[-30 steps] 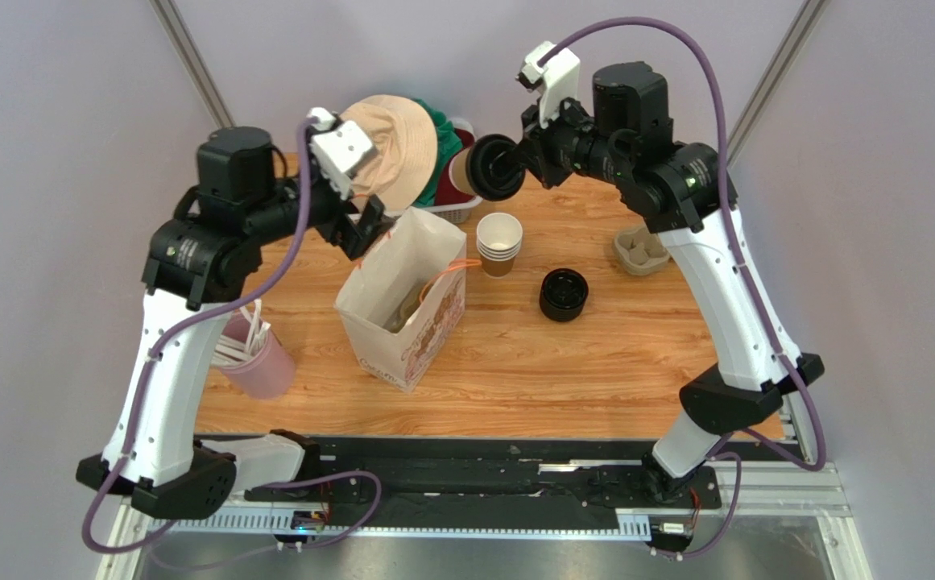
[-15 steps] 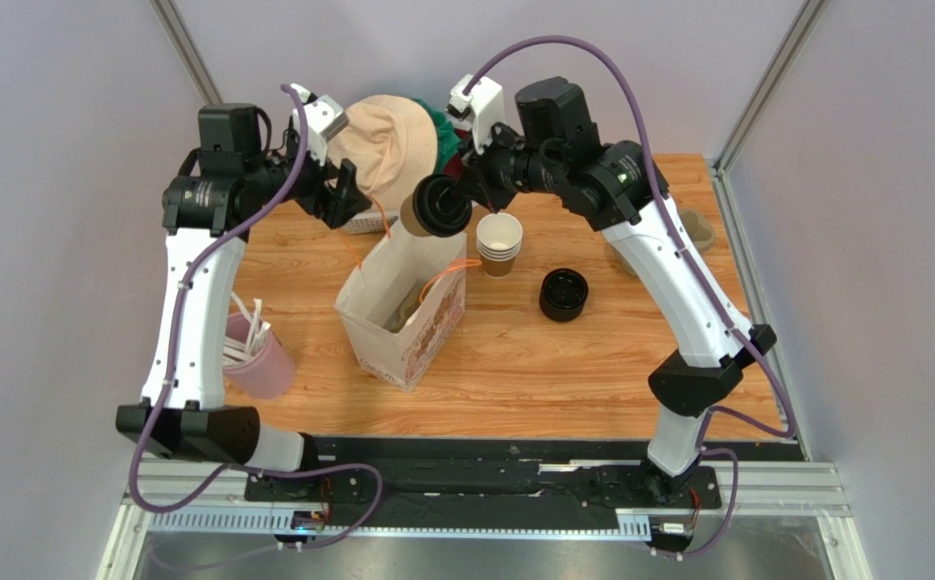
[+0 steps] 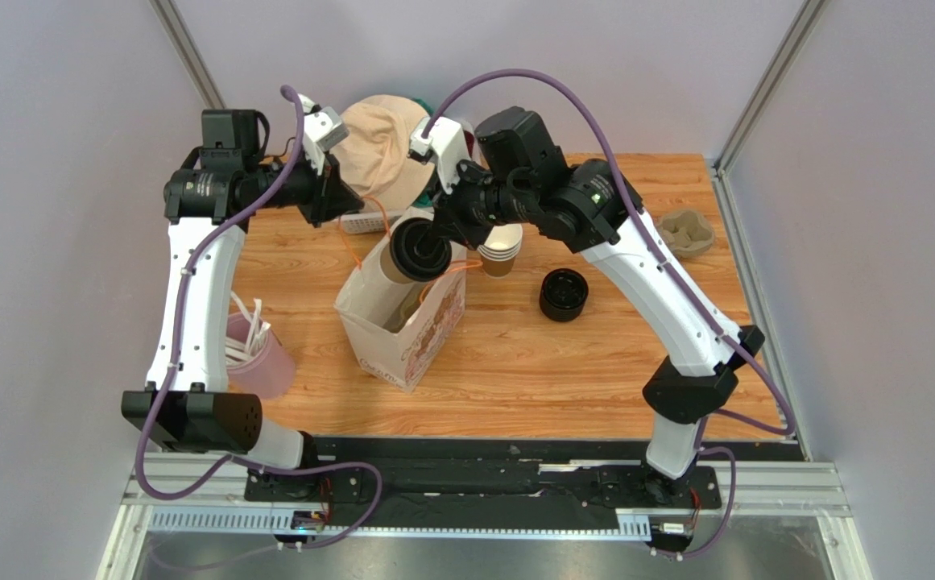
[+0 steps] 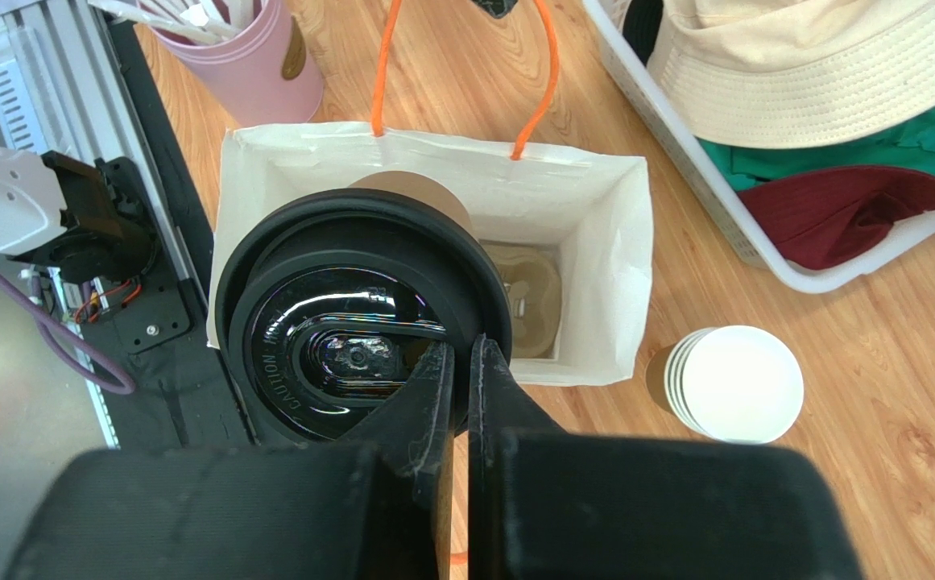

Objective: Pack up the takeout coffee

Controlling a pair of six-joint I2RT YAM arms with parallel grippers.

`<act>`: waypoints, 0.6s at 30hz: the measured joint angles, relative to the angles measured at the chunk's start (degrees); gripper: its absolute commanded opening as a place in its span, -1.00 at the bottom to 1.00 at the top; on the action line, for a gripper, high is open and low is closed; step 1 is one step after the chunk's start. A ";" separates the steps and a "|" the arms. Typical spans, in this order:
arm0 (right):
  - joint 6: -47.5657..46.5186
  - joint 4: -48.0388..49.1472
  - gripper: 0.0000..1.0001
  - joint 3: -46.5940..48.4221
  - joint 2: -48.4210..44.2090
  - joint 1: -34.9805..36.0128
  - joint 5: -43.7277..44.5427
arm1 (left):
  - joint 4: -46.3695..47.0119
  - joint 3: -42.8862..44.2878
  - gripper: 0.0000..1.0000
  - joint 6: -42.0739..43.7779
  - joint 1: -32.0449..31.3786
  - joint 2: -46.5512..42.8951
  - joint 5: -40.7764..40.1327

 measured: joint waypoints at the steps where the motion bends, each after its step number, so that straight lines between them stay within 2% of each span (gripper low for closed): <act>1: 0.00 -0.13 -1.00 0.00 0.24 0.13 0.00 | -0.70 0.09 -1.00 0.57 0.00 0.04 0.44; 12: 0.02 -1.31 -1.00 -1.05 3.82 0.90 0.98 | -3.34 3.32 -1.00 0.24 -0.24 0.20 2.40; 18: 0.15 -1.68 -1.00 -2.62 3.85 1.99 1.51 | -2.10 3.02 -1.00 -2.03 -3.67 -0.72 1.22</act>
